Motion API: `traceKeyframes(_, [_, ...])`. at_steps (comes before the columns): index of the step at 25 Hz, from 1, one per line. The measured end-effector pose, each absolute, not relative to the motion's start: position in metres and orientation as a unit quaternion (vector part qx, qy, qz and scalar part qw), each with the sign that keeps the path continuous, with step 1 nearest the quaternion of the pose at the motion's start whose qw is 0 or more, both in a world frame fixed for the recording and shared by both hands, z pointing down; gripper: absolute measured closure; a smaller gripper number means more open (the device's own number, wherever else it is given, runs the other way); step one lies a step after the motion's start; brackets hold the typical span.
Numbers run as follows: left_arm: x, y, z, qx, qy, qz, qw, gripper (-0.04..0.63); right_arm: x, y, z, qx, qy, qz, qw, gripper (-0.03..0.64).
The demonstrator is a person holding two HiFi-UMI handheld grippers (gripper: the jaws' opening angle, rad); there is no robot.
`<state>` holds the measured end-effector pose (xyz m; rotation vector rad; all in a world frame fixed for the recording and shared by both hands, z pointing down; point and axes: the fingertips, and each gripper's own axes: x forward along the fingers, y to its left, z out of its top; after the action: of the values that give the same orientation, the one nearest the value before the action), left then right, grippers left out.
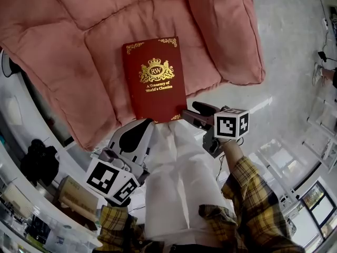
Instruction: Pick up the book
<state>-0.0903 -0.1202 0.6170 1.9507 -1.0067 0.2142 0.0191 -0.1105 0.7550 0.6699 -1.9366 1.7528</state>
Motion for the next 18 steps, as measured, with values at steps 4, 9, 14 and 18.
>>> traceKeyframes(4, [-0.088, -0.119, 0.619, 0.791, -0.405, 0.089, 0.450, 0.591, 0.014, -0.104, 0.771, 0.232, -0.683, 0.656, 0.222, 0.296])
traceKeyframes(9, [-0.086, -0.116, 0.625, 0.788, -0.406, 0.090, 0.454, 0.591, 0.004, -0.093, 0.789, 0.203, -0.661, 0.692, 0.208, 0.296])
traceKeyframes(14, [-0.085, -0.116, 0.627, 0.786, -0.408, 0.087, 0.457, 0.591, -0.007, -0.093, 0.791, 0.165, -0.653, 0.716, 0.183, 0.296])
traceKeyframes(18, [-0.084, -0.114, 0.629, 0.784, -0.409, 0.085, 0.460, 0.591, -0.013, -0.092, 0.785, 0.129, -0.656, 0.724, 0.166, 0.296])
